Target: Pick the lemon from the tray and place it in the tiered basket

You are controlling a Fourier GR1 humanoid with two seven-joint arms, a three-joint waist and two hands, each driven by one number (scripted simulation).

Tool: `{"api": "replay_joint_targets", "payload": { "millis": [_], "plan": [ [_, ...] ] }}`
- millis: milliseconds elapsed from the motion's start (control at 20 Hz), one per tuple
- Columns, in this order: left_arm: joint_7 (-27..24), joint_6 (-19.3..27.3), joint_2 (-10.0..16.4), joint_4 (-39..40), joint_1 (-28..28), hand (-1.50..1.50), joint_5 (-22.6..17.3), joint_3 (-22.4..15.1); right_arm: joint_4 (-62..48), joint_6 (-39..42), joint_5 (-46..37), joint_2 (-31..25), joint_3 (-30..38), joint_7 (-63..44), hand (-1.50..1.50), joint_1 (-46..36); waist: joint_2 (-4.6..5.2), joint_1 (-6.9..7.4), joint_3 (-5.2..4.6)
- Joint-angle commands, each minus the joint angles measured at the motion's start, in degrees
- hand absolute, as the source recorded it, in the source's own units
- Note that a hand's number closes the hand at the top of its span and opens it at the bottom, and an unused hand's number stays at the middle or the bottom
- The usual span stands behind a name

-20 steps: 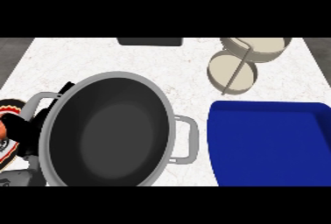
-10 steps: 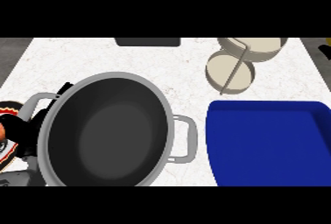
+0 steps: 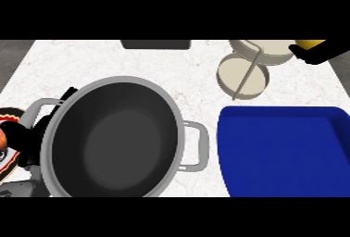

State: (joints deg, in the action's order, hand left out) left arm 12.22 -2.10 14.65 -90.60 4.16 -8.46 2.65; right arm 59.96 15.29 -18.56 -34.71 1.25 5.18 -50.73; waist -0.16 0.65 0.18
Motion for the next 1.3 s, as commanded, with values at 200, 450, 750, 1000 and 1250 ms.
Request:
{"api": "replay_joint_targets", "payload": {
  "millis": [200, 450, 750, 1000, 1250],
  "plan": [
    [6.33, 1.16, -1.4, -5.96, -0.65, 0.0, 0.76, -1.13, -8.91, -3.08, -5.58, 5.58, -1.03, -0.19, 1.5, -3.85, 0.29, 0.29, -0.17],
    [0.53, -0.56, -2.26, 1.58, 1.68, 0.0, 1.38, 0.29, -8.93, -8.67, -9.89, 9.04, -2.01, 2.04, 1.5, -2.26, 0.32, -0.1, -0.19],
    [-1.06, -2.6, -1.82, -0.54, -1.96, 0.0, 1.96, 0.29, -17.37, -13.5, -13.14, 9.42, -0.01, 5.9, 1.5, -6.53, 0.41, 0.47, -0.18],
    [0.73, -3.15, -1.54, -1.11, -1.5, 0.0, 0.53, 1.3, -20.49, -21.55, -10.38, 14.32, 4.43, 7.99, 1.5, -7.27, 0.54, 0.98, -0.15],
    [-0.38, -3.35, -1.79, 0.84, 0.22, 0.0, 1.78, 1.39, -29.74, -24.13, -13.15, 15.23, 4.25, 12.17, -1.5, -11.85, 0.62, 0.95, -0.16]
  ]
}}
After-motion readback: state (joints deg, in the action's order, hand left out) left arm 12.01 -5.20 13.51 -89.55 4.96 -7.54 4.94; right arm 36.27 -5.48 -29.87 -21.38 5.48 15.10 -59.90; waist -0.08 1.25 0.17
